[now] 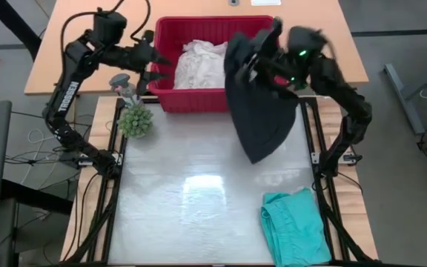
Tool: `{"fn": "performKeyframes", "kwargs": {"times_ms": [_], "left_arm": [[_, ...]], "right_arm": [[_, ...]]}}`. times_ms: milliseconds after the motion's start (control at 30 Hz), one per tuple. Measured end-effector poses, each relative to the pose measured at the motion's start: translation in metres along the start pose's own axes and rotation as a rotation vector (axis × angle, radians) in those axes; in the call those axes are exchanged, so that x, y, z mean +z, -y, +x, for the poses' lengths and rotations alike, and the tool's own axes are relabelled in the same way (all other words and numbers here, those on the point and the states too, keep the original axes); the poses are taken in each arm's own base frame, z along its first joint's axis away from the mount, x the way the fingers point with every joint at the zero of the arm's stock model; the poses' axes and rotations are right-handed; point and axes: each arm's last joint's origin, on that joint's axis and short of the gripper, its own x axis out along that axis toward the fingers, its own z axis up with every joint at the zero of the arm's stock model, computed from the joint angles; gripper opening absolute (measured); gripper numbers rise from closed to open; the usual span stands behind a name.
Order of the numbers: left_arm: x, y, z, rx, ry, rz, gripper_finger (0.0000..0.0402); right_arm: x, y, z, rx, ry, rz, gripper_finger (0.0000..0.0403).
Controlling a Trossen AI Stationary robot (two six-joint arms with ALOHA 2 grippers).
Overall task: Fold Laundry from Bin
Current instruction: Fold the black shorts
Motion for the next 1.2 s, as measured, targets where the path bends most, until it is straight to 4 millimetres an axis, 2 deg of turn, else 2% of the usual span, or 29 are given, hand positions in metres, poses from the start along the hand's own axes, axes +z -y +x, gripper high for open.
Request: {"fn": "performKeyframes", "kwargs": {"times_ms": [133,267,400,533,667,833,1033,1200], "left_arm": [[0.003,0.002,0.013,-0.184,0.179,-0.052,0.0158],[-0.003,0.001,0.034,-0.233,0.223,-0.049,0.0158],[-0.007,0.002,0.055,-0.236,0.261,0.011,0.0166],[-0.003,0.008,0.066,-0.253,0.301,0.051,0.0179],[-0.004,0.018,0.078,-0.321,0.305,0.033,0.0198],[-0.005,0.022,0.099,-0.308,0.267,0.010,0.0222],[-0.002,0.029,0.126,-0.475,0.315,-0.117,0.0247],[-0.004,0.037,0.146,-0.646,0.356,-0.132,0.0245]], "right_arm": [[-0.018,-0.035,0.012,0.111,-0.141,-0.060,0.0024],[-0.023,-0.054,0.013,0.179,-0.184,-0.151,0.0024],[-0.026,-0.058,0.007,0.230,-0.216,-0.180,0.0024],[-0.025,-0.061,0.005,0.384,-0.190,-0.117,0.0024],[-0.025,-0.061,0.004,0.396,-0.184,-0.110,0.0024],[-0.023,-0.064,0.003,0.461,-0.155,-0.096,0.0024],[-0.027,-0.072,0.007,0.529,-0.150,-0.078,0.0024],[-0.026,-0.076,0.004,0.581,-0.141,-0.062,0.0024]]}}
